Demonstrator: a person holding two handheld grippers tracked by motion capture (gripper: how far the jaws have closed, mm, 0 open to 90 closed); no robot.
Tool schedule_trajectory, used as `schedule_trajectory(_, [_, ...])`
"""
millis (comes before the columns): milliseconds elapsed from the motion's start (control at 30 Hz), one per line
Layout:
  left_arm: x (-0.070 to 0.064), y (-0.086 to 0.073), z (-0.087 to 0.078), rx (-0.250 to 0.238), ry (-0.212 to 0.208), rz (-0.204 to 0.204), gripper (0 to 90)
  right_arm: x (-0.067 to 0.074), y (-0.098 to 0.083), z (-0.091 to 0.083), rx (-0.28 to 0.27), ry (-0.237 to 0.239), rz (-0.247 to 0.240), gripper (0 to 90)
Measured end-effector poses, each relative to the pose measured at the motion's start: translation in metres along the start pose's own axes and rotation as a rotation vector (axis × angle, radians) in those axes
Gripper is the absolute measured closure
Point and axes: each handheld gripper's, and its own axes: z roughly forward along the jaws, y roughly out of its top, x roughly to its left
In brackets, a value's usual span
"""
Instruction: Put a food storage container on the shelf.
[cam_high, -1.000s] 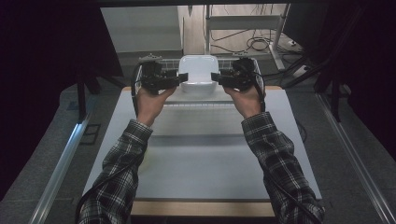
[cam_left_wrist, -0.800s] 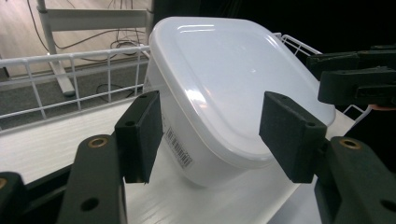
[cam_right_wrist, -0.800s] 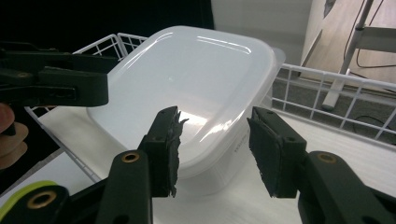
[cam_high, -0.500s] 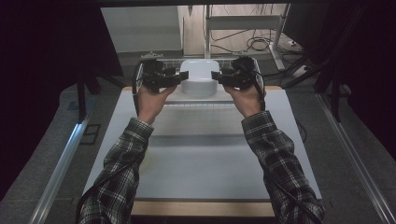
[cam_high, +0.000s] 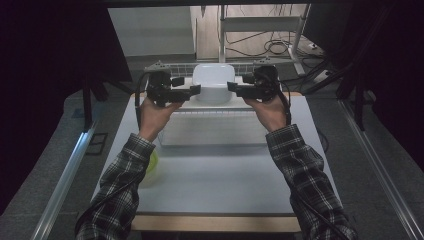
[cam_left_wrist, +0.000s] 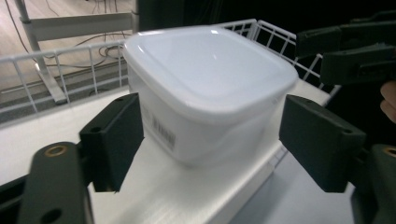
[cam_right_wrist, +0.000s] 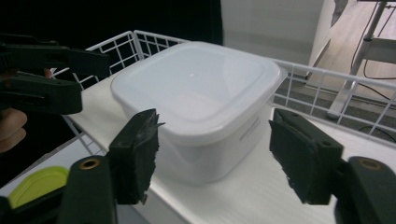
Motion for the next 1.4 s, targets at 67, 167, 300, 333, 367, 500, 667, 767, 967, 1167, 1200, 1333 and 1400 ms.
schedule_trajectory(67, [-0.002,-0.006,-0.005,0.007,-0.001,0.010,17.9,0.002,-0.005,-0.003,-0.002,0.001,-0.012,28.5])
schedule_trajectory(167, [-0.006,-0.013,-0.013,0.020,0.002,0.031,15.1,0.005,-0.011,-0.007,-0.003,0.006,-0.034,23.3])
schedule_trajectory(300, [-0.012,-0.020,-0.020,0.014,0.000,0.042,12.0,0.012,-0.019,-0.013,0.000,0.026,-0.059,18.5])
schedule_trajectory(333, [-0.014,-0.022,-0.022,0.012,-0.003,0.047,11.2,0.014,-0.020,-0.014,-0.005,0.036,-0.059,17.7])
schedule_trajectory(367, [-0.016,-0.025,-0.024,0.012,-0.002,0.053,11.2,0.014,-0.020,-0.014,-0.005,0.036,-0.059,17.7])
schedule_trajectory(500, [-0.028,-0.039,-0.033,0.001,-0.007,0.099,8.1,0.025,-0.031,-0.023,-0.003,0.071,-0.081,12.1])
schedule_trajectory(667, [-0.038,-0.056,-0.038,0.016,-0.007,0.140,6.8,0.037,-0.044,-0.032,0.012,0.080,-0.136,8.3])
schedule_trajectory(767, [-0.044,-0.066,-0.040,0.026,0.003,0.164,6.7,0.040,-0.052,-0.035,0.016,0.088,-0.147,6.9])
schedule_trajectory(967, [-0.051,-0.085,-0.042,0.053,0.006,0.198,6.9,0.042,-0.066,-0.038,0.038,0.096,-0.155,4.5])
schedule_trajectory(1167, [-0.051,-0.105,-0.043,0.068,-0.004,0.179,7.2,0.041,-0.086,-0.041,0.071,0.111,-0.143,1.2])
schedule_trajectory(1200, [-0.051,-0.105,-0.043,0.068,-0.004,0.179,7.4,0.041,-0.086,-0.041,0.071,0.111,-0.143,1.2])
schedule_trajectory(1333, [-0.054,-0.120,-0.046,0.079,-0.015,0.157,7.5,0.039,-0.102,-0.046,0.082,0.114,-0.128,0.0])
schedule_trajectory(1400, [-0.056,-0.125,-0.047,0.078,-0.022,0.152,7.4,0.039,-0.107,-0.048,0.081,0.123,-0.124,0.4])
